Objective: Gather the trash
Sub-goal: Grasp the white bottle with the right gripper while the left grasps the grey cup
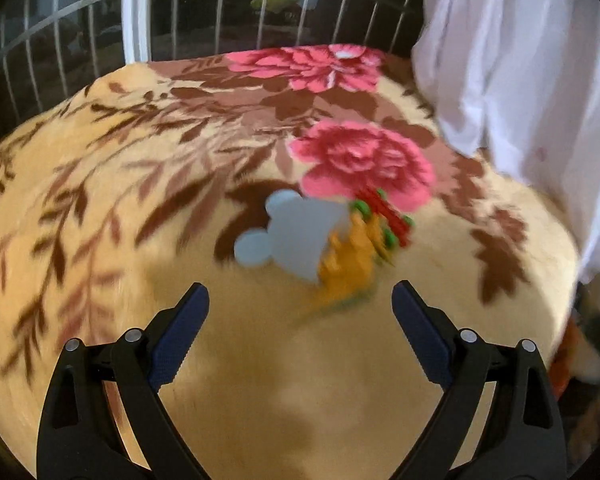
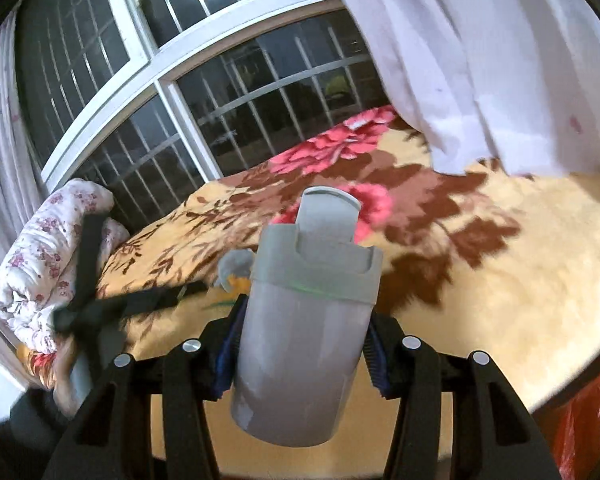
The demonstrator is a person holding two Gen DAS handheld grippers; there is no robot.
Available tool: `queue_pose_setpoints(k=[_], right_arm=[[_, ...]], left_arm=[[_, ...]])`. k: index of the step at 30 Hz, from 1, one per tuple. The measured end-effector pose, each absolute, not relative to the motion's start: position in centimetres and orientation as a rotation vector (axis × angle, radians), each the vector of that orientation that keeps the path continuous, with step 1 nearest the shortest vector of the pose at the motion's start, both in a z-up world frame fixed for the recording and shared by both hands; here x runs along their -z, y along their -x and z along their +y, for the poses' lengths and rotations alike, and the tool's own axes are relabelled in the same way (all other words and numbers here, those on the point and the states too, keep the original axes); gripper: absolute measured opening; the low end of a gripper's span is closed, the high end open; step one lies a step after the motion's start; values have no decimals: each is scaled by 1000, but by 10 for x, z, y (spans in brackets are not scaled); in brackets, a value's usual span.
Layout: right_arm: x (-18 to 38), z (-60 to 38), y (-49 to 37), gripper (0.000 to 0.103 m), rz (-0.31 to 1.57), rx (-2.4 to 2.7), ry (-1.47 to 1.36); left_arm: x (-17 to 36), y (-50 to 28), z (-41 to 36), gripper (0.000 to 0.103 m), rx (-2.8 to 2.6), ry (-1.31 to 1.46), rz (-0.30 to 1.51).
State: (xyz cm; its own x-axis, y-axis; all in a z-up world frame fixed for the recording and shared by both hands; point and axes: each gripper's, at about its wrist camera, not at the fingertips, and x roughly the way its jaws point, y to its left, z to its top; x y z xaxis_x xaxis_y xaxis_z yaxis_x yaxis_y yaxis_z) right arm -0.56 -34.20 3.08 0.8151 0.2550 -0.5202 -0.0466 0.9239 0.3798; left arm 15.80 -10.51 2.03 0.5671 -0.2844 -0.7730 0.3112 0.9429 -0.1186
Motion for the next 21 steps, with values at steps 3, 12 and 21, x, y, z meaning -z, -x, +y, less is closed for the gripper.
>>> queue_pose_setpoints(k=[3,12,21], right_arm=[[-19,-355,19,51,613,-155,-389],[3,-376,31,51,639,-156,-428],[2,-382,39,51,618,-162,-445]], left_arm=[[-15,-181,-118,90,285,-118,911],[-7,-218,-130,90,98,-331,909],[5,-237,-119,17,110,-410,951]])
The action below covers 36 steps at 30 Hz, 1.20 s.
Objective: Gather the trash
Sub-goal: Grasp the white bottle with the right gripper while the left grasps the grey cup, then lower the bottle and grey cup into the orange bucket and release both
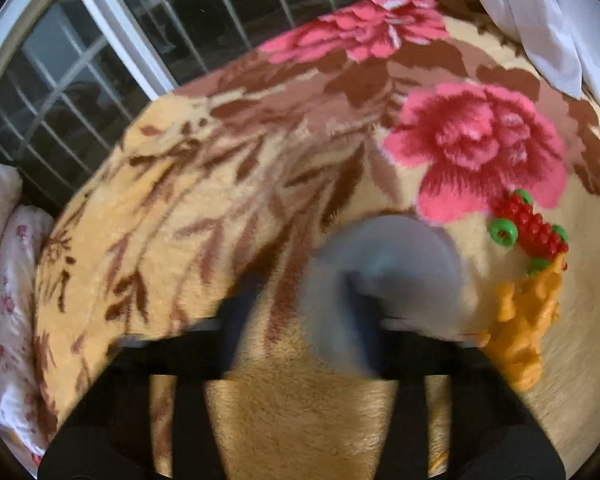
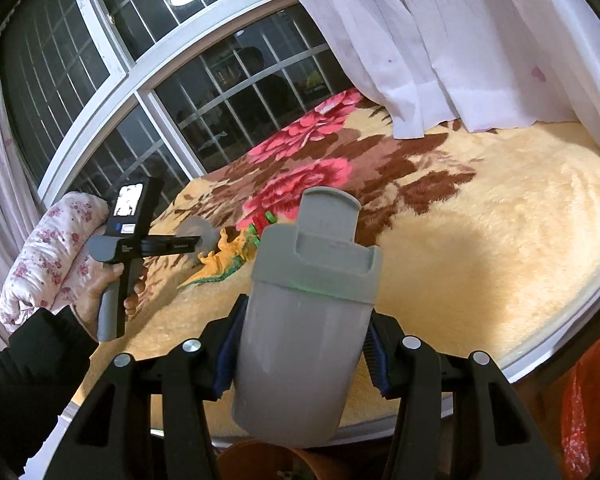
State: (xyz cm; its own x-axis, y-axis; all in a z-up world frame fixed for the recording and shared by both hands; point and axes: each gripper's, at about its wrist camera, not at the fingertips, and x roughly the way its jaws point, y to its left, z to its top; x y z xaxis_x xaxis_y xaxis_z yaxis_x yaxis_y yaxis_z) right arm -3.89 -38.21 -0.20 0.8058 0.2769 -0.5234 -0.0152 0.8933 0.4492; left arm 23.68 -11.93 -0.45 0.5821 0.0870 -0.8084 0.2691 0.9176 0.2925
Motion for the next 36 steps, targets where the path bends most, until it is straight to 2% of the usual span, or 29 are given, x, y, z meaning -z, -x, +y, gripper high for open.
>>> queue_pose_setpoints(k=[5,12,23,29,36], right_arm=[[-3,-377,45,51,609,-157,-430],[-11,-368,52,51,605,-178,-400],[-21,-319,71,51,620,-283,-312],[-22,-284,94,51,633,-343,-205],[0,-249,133,51,707,-417,-134]], left_arm=[[1,-222,-126,10,165,-389,916],[-31,-185,-106,10,190,-211,841],[-64,-56,-72,10,210,-103,749],[-60,23,-53,10,163,-94,709],[-21,95,-31,10,177,-48,768]])
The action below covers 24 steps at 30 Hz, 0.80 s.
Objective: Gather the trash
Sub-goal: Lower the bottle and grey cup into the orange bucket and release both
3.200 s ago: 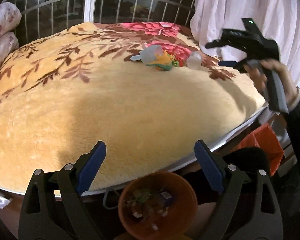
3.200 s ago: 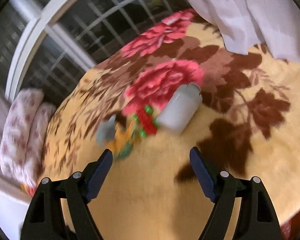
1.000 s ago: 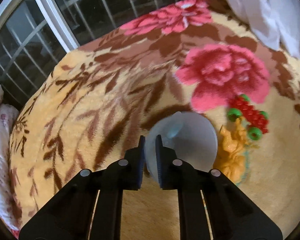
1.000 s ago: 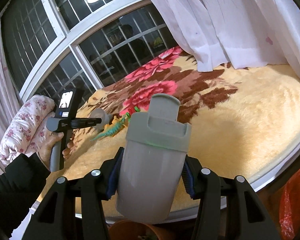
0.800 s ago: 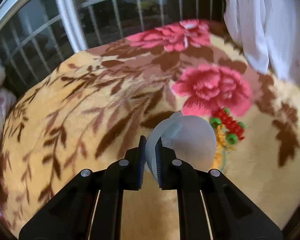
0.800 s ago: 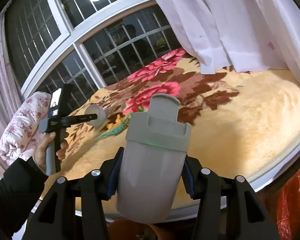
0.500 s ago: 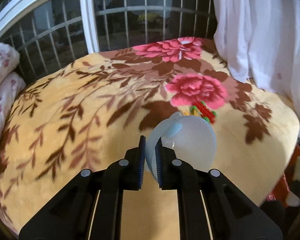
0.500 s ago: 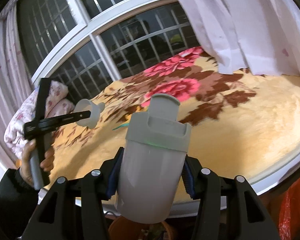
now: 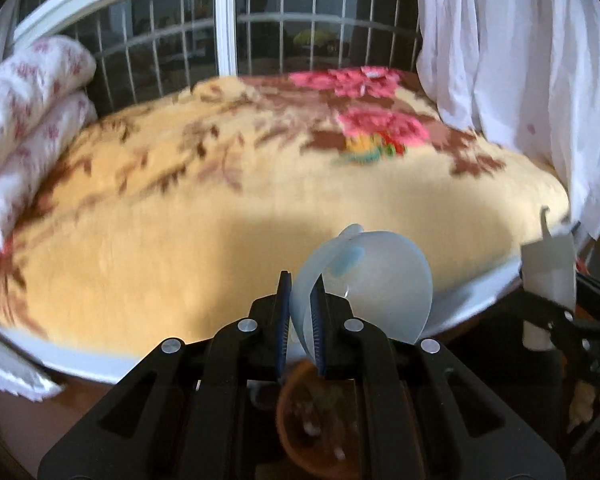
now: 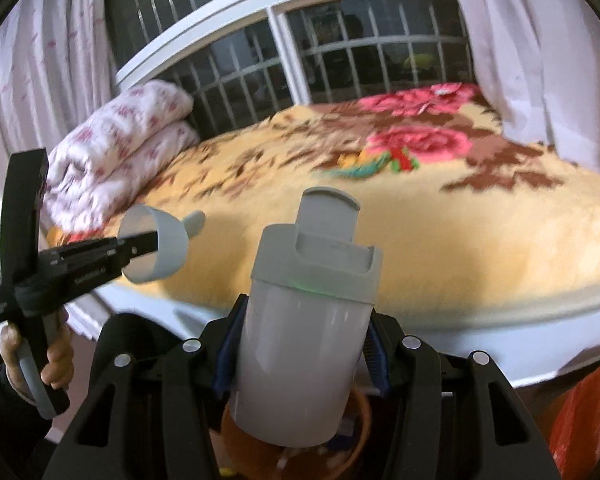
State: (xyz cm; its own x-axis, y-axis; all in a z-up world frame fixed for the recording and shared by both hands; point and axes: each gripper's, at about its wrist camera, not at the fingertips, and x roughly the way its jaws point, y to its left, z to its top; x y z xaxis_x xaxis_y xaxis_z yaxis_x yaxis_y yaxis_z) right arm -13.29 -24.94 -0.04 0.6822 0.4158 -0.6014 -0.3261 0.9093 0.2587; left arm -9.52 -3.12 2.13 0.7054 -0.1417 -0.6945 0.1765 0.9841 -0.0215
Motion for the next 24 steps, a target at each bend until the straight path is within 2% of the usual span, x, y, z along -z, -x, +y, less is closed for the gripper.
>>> queue_pose_setpoints(k=[10,24], right_arm=[[37,-221,170,51,796,-414,-93],[49,-202,174,51,827,-399,-40]], left_arm=[[42,145,-17,10,225,-25,891],[49,151,-23,10,254,-44,872]])
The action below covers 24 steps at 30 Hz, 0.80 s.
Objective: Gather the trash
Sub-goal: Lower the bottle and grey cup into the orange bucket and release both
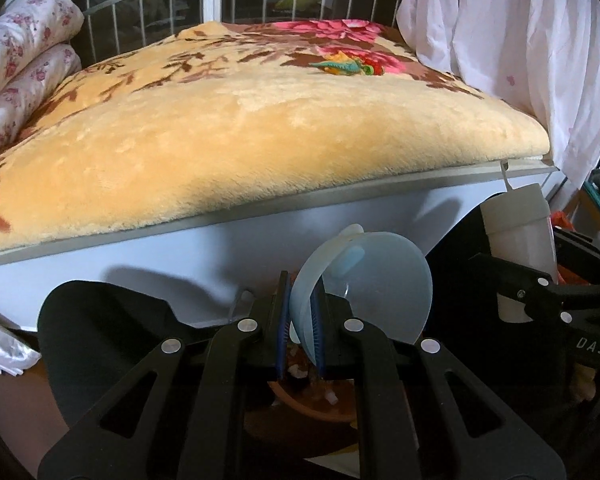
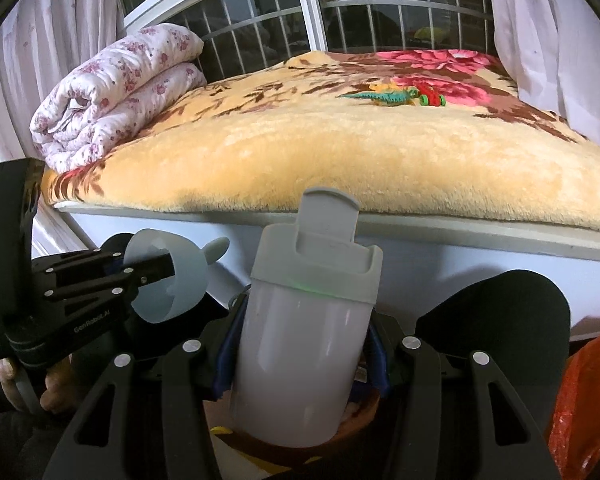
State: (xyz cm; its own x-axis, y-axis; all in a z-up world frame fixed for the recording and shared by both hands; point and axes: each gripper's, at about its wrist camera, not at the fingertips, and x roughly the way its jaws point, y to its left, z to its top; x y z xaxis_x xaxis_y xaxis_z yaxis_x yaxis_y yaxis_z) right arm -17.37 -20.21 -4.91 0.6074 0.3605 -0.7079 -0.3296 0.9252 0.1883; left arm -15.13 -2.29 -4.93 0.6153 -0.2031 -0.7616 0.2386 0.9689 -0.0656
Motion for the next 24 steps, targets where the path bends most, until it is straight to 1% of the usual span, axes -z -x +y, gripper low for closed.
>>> queue_pose_setpoints(k=[10,15,24], right_arm=[[73,-222,160,51,894,-389,-77],[83,-220,153,51,913,-411,-75],[104,-213,145,51,988,-427,-78]], left_arm=[[73,138,-31,10,271,-60,940],[89,129,-30,10,257,-63,986],[102,125,-28,10,267,-52,1026]])
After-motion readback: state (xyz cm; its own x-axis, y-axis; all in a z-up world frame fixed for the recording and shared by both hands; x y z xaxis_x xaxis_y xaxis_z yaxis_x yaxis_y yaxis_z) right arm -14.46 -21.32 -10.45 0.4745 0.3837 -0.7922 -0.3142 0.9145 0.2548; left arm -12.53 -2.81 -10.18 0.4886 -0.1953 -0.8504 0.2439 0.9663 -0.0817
